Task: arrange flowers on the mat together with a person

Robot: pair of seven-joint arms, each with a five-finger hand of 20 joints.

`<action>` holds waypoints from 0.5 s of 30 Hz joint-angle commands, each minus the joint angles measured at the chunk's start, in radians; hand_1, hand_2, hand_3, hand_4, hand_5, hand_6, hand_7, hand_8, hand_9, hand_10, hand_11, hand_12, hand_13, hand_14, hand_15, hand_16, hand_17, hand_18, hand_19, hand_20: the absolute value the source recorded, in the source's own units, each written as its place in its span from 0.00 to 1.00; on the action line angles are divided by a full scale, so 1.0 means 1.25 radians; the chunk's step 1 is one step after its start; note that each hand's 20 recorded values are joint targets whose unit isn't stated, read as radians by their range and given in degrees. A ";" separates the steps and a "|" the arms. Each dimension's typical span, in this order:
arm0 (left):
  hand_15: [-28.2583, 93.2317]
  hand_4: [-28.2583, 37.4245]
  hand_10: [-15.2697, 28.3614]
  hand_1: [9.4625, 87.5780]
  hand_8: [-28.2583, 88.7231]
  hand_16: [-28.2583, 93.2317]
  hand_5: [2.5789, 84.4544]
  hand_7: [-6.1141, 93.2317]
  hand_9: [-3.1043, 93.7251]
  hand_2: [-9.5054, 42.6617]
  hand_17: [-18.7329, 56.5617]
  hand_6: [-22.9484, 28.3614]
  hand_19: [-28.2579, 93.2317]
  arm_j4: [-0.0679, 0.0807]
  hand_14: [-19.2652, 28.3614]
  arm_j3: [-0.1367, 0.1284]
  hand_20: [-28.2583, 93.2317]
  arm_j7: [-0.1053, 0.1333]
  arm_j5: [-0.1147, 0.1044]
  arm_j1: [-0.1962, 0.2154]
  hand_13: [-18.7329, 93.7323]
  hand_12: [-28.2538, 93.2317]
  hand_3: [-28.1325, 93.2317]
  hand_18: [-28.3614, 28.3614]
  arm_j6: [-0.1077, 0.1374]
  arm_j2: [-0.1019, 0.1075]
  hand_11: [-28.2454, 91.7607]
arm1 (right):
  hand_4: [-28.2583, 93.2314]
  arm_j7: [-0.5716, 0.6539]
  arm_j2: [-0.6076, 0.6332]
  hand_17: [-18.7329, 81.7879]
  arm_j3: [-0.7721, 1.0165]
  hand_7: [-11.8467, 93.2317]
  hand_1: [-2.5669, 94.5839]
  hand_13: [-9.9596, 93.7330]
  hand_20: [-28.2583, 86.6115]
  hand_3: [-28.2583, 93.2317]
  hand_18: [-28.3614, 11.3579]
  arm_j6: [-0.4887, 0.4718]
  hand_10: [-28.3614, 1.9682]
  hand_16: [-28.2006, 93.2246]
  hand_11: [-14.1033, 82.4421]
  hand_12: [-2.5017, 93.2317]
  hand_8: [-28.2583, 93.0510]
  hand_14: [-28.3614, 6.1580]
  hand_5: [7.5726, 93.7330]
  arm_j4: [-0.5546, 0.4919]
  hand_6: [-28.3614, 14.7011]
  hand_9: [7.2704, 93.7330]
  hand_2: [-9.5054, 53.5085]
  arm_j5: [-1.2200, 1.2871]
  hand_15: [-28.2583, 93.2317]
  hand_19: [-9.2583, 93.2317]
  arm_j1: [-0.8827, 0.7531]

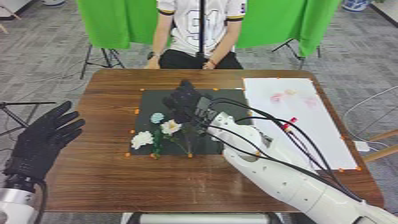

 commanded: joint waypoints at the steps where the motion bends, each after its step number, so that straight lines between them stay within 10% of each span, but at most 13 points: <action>1: 0.46 0.03 0.64 0.19 0.18 0.26 0.37 0.21 0.33 0.16 0.14 0.53 0.60 0.001 0.72 -0.001 0.33 -0.009 0.004 0.011 0.37 0.39 0.81 0.90 0.006 -0.007 0.38 | 0.00 0.007 0.008 0.39 0.052 0.64 0.44 0.61 0.63 0.89 0.32 -0.019 0.70 0.48 0.50 0.50 0.23 0.62 0.53 -0.056 0.75 0.66 0.00 0.005 0.77 0.70 -0.023; 9: 0.46 0.03 0.64 0.19 0.18 0.26 0.37 0.21 0.33 0.16 0.14 0.53 0.60 -0.003 0.72 -0.007 0.33 -0.006 0.003 0.018 0.37 0.39 0.81 0.90 0.005 -0.015 0.38 | 0.01 0.023 0.048 0.37 0.293 0.55 0.38 0.57 0.62 0.93 0.30 -0.083 0.61 0.44 0.53 0.35 0.23 0.58 0.52 -0.252 0.70 0.59 0.07 0.252 0.73 0.69 -0.189; 15: 0.46 0.03 0.64 0.19 0.18 0.26 0.37 0.21 0.33 0.16 0.14 0.53 0.60 -0.006 0.72 -0.015 0.33 0.000 0.003 0.027 0.37 0.39 0.81 0.90 0.001 -0.025 0.38 | 0.05 -0.059 0.063 0.34 0.594 0.47 0.32 0.51 0.56 0.95 0.27 -0.301 0.55 0.42 0.45 0.31 0.10 0.56 0.48 -0.373 0.67 0.51 0.19 0.587 0.60 0.61 -0.397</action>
